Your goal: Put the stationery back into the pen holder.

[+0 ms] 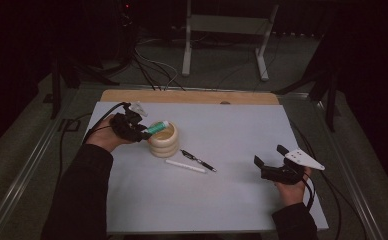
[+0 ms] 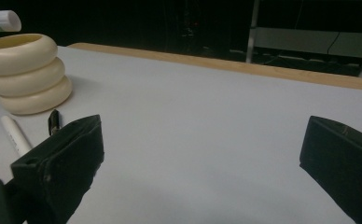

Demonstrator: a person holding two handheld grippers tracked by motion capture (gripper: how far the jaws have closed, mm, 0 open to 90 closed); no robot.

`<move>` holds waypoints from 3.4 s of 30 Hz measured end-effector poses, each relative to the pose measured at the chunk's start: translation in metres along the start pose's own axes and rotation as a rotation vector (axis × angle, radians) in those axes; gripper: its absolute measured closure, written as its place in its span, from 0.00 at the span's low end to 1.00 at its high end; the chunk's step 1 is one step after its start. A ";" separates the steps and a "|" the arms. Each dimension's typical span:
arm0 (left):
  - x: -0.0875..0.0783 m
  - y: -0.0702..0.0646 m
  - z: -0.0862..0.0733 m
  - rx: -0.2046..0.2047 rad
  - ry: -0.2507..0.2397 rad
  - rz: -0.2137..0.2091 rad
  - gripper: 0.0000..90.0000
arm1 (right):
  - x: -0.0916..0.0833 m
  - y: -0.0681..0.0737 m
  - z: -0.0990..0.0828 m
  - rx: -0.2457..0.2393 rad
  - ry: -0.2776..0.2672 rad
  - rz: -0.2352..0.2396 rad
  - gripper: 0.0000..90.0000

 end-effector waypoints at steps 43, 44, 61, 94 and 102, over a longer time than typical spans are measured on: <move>-0.014 0.025 0.006 -0.229 -0.296 0.043 0.06 | -0.001 -0.001 0.001 0.000 -0.005 -0.003 0.00; -0.015 0.025 0.005 -0.233 -0.302 0.055 0.05 | -0.001 -0.001 0.001 0.000 -0.005 -0.003 0.00; -0.031 0.029 -0.018 -0.261 -0.358 0.162 0.00 | -0.001 0.000 0.001 0.001 -0.005 -0.001 0.00; -0.026 0.009 -0.074 -0.314 -0.428 0.261 0.00 | 0.000 0.000 0.000 0.004 -0.003 -0.001 0.00; -0.021 0.000 -0.087 -0.327 -0.446 0.275 0.00 | -0.001 0.000 0.000 0.000 -0.002 -0.002 0.00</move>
Point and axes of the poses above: each handheld gripper's, and its own axes: x roughly forward along the jaws, z roughly out of its top, y roughly to its left, the point moved 9 cm from there along x, roughly forward along the jaws, and after that the axes turned 1 degree about x, right-handed, at the moved point
